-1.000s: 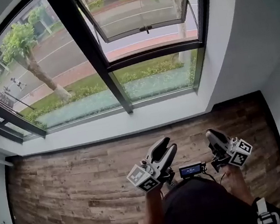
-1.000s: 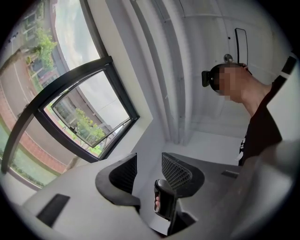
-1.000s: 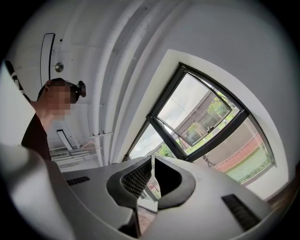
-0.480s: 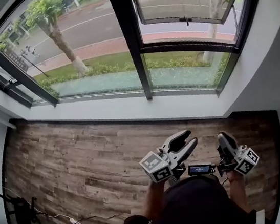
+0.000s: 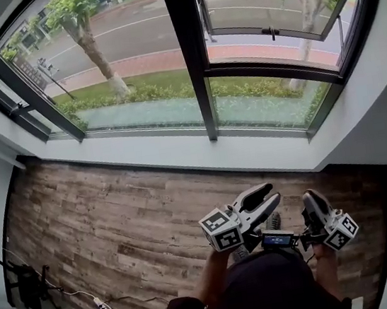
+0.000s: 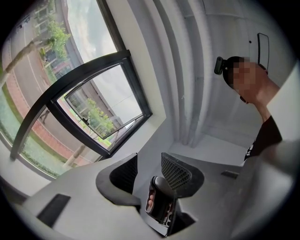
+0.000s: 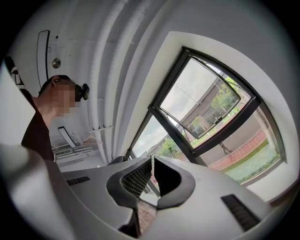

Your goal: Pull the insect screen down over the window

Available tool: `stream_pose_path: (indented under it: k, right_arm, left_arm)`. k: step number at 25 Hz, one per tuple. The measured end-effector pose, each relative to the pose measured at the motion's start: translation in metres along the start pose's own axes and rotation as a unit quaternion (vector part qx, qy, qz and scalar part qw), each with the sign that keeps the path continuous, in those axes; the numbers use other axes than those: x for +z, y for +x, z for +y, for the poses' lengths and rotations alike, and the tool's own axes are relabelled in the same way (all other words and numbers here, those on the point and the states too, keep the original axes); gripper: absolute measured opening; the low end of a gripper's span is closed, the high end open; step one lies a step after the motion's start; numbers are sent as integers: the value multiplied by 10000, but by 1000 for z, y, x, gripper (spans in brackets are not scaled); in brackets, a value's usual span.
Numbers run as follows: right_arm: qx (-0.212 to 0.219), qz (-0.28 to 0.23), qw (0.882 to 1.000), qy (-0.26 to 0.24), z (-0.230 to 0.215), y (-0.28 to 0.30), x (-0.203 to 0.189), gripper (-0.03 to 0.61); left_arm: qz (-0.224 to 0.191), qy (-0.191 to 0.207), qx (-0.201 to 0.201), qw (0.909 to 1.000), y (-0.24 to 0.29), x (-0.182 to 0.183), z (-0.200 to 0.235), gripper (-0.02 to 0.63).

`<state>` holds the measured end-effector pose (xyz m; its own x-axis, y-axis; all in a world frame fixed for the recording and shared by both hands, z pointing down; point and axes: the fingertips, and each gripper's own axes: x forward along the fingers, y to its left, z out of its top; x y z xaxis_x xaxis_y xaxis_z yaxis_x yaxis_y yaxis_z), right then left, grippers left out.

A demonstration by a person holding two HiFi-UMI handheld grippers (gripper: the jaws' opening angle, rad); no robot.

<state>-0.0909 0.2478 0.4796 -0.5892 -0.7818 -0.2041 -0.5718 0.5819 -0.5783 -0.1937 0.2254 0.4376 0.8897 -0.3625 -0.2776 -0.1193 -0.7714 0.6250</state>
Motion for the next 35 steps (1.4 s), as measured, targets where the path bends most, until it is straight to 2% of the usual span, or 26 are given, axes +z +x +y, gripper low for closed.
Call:
stream_pose_path:
  k: [5,9,14,18,23,28,32,33,35]
  right_arm:
    - [87,-79,9997,218,-51,17,13,8]
    - [303,-222,9989,289,-90,43,48,8]
    - [513,-275,9979,301,-142,68,91,8]
    - [609,-141,9978,212,-177,74,109,8]
    - [635,-189,9973,326,-205,72,129,8]
    - [505,-494,9967,407,-233,64,144,8]
    - [381,-667,9965,332,-251,62,161,8]
    - [354,-675,9967,288,-254,64,164,8]
    - [284,-666,9972,205,-262,71,167,8]
  left_arm:
    - [74,114,108,9998,30,-1,40,158]
    - [333,429,493,9973,67,11,73,158]
    - [886,1042,990,9856,120,15,116,158]
    - [621,1294,905,9855,150,34,120,158]
    - [935,1931,1251,9687,179,42,134,158]
    - [1181,1906,1548,9622,210,48,158,158]
    - [1176,1837,1322,9669,246,50,157,156]
    - [1151,1802,1249,9689,254,50,159,138]
    - [976,1478,1087,9782,266,55,163,126]
